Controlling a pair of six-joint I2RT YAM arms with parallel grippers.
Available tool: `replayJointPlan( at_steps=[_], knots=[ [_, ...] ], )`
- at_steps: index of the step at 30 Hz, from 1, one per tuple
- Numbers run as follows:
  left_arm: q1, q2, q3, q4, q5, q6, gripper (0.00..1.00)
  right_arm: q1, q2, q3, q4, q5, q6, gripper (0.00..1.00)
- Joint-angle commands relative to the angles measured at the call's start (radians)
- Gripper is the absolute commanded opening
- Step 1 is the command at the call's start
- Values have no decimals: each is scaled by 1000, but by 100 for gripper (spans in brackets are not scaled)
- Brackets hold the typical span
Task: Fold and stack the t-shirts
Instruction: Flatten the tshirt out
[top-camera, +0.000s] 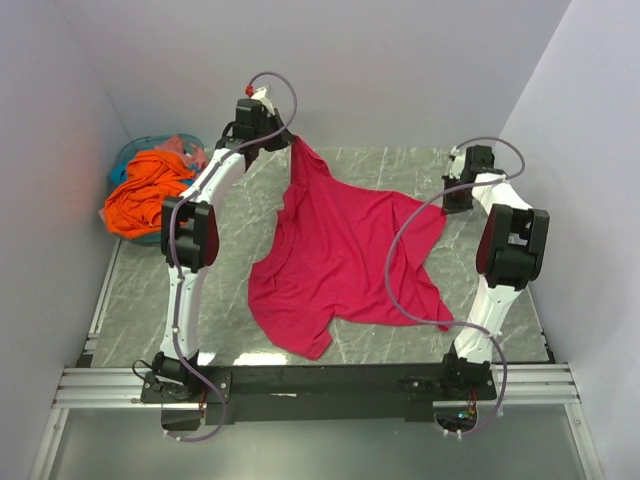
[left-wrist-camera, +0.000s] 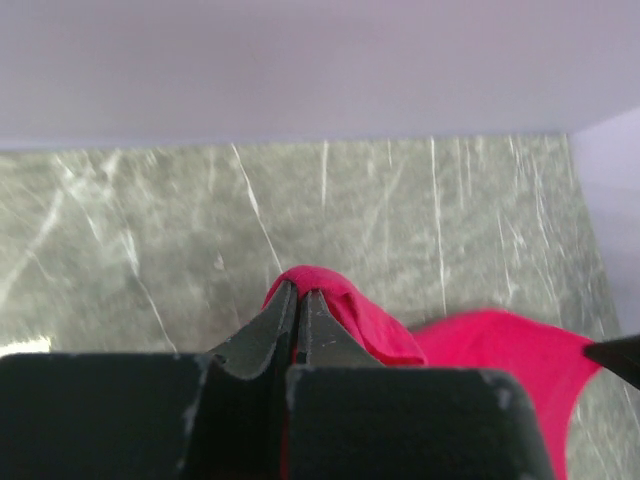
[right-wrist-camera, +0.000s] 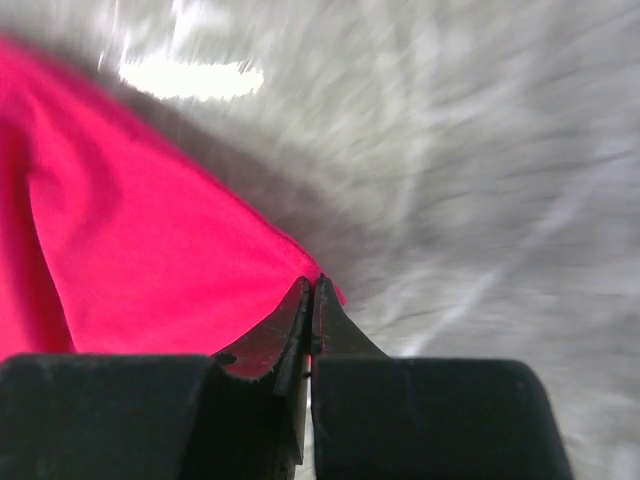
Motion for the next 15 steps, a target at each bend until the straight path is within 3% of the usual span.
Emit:
replayJointPlan(
  at_steps=[1, 5, 13, 15],
  knots=[
    [25, 21, 88, 85, -55, -27, 0, 45, -105, 54, 152, 205, -21, 0],
    [44, 55, 124, 111, -88, -36, 0, 66, -83, 124, 260, 336, -59, 0],
    [59, 121, 161, 131, -115, -10, 3, 119, 107, 342, 310, 473, -164, 0],
    [61, 122, 153, 130, -187, -3, 3, 123, 152, 375, 314, 488, -170, 0]
  ],
)
